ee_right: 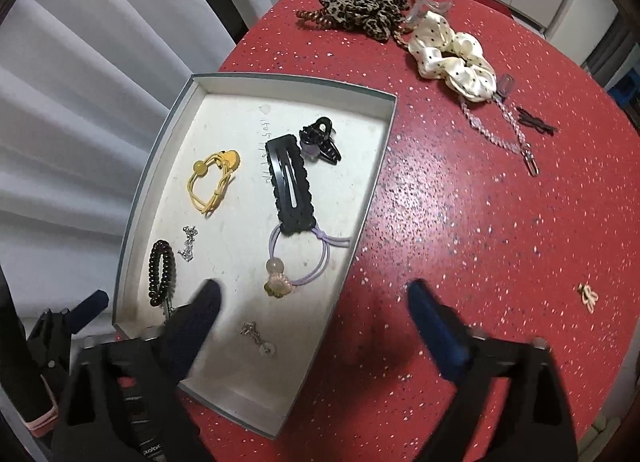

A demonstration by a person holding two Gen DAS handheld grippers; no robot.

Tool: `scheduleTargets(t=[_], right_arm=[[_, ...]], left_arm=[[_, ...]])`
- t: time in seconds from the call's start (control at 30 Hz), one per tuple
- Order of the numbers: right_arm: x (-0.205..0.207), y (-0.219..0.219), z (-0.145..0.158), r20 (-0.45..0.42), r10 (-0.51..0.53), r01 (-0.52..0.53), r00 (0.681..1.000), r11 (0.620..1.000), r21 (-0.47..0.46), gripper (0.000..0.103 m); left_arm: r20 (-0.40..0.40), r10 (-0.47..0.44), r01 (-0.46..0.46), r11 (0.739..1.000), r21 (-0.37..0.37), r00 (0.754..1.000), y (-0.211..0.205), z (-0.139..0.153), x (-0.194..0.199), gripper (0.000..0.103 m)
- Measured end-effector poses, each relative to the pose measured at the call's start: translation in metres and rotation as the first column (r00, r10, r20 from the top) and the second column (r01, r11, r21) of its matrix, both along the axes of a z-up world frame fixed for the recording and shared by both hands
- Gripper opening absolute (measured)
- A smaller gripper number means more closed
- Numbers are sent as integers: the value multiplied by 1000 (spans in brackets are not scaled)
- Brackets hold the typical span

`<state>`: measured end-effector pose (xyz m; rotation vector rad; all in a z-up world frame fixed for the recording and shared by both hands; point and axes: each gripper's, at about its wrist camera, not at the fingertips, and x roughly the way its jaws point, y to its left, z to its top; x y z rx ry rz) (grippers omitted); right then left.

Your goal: Organize jewelry

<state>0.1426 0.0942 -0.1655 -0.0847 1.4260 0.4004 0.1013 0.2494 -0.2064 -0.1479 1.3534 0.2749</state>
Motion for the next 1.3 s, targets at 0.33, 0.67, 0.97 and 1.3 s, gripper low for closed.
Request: scheduleTargets(t=[0.33, 0.67, 0.97, 1.3], right_arm=[[-9, -1, 9, -40, -4, 3, 999, 1000, -29, 103], [-20, 2, 9, -66, 12, -15, 998, 999, -41, 103], [-31, 2, 18, -54, 6, -8, 999, 999, -44, 103], [-48, 1, 30, -37, -11, 9, 999, 998, -55, 103]], left_arm=[[-21, 47, -48, 999, -18, 999, 8, 5, -18, 103], [-43, 55, -55, 998, -1, 998, 10, 8, -28, 103], [-44, 17, -17, 1000, 10, 999, 9, 20, -37, 103], [-42, -15, 14, 1000, -9, 999, 9, 29, -47, 103]])
